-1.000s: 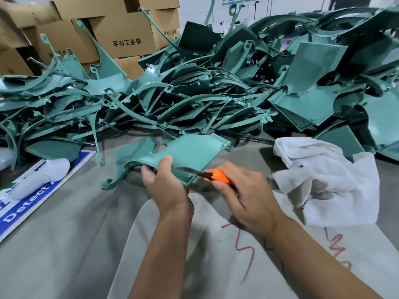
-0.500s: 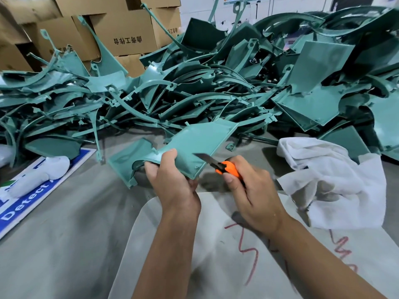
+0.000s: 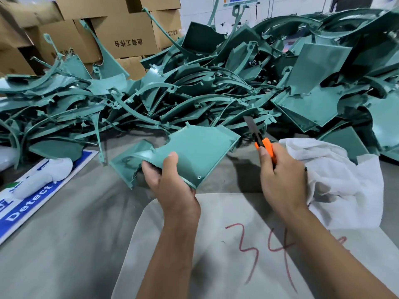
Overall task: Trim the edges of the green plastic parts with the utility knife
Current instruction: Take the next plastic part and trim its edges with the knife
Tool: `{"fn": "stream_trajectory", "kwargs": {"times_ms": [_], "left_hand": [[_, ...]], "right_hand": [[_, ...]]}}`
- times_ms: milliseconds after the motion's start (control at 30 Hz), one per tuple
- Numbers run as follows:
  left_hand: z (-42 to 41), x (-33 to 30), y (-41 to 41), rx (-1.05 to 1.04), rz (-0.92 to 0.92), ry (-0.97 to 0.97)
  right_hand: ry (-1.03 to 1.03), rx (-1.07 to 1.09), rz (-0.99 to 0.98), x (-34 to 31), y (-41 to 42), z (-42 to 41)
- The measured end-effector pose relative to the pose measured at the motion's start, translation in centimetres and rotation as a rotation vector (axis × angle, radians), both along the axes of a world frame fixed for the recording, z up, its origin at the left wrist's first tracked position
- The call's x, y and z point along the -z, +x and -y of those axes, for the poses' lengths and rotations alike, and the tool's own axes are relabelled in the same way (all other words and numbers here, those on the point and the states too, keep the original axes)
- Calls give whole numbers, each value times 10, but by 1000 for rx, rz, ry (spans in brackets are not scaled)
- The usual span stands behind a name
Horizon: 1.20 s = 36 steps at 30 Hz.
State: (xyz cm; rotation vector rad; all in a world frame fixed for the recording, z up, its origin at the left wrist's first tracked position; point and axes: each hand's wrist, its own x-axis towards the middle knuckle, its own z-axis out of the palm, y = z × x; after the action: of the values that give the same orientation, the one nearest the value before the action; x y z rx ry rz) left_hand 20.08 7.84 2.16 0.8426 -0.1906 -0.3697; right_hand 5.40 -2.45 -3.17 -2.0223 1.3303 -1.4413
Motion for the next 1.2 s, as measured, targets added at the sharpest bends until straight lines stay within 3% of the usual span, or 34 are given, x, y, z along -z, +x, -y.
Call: {"fn": "stream_trajectory", "kwargs": {"times_ms": [67,200,367,533,733,933,1067,1200], "left_hand": [[1,2,-1,-93,147,14],[3,4,1,-215,272,18],[8,9,11,-258,277,25],[9,14,11,-210,315,38],[4,16,9,-148,357,3],[-1,18,13,-45,477,-27],[-2,22,20,255,454,-49],[-6,22,31,453,462,30]], "right_hand": [[-74,-73,19,-5,-3,-3],[-215,-554,-76,-11,-3,-22],[-178,-699,-212,-6,2,-28],[-148,-662,-214,-4,-1,-20],[-112,-287,-122,-5,-9,-5],[59,-6,-86,-5,-17,6],[102,-138,114,-14,-17,3],[335,-508,441,-21,-15,-1]]}}
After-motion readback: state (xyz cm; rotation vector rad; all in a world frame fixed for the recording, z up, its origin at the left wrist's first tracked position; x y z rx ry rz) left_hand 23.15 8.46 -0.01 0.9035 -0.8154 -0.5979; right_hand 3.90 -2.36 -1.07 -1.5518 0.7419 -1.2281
